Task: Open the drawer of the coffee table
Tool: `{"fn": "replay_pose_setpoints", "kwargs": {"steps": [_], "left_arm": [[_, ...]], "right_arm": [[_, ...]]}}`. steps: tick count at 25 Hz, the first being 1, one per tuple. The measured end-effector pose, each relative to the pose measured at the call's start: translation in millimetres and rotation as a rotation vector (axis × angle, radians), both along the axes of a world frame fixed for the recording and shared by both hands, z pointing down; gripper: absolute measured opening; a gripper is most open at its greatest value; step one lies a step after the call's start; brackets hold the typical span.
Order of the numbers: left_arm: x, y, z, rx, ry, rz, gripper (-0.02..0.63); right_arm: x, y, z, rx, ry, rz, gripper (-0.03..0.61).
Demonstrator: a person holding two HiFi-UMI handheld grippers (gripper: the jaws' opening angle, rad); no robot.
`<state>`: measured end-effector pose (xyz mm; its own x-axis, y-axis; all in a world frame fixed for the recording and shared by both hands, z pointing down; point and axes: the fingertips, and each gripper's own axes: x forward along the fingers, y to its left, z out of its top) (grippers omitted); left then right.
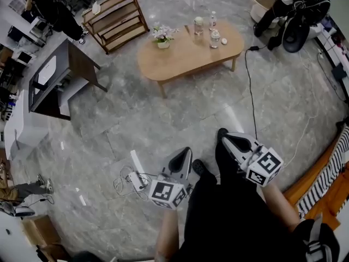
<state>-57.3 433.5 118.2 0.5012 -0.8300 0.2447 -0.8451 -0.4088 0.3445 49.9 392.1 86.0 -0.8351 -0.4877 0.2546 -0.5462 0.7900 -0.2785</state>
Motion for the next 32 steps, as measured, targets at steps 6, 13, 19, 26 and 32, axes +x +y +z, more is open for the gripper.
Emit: {"fn": "replay_pose_setpoints", "kwargs": {"steps": [6,13,19,26,32], "left_arm": [[18,-39,6,-0.023,-0.022,0.015,0.011],[23,-91,0,-0.056,-0.057,-0.034,0.011],[38,-146,0,-0.046,-0.096,-0.078,0.012],[64,-187,17,-0.087,-0.109,-0.11,0.011],[65,-210,35,-0.129,-0.103,-0.069,0.012]], "right_arm": [[21,-35,26,-0.089,-0.031,0.023,0.012],[7,-113,17,-0.09,-0.114,-0.04,0.012],[9,-171,19,-0.071,-0.148,-0.117,0.012],[26,-216,75,-0.167,0.008,-0.118,0.012],[16,-227,92,-0.27,-0.07,-0.2,0.012]]}}
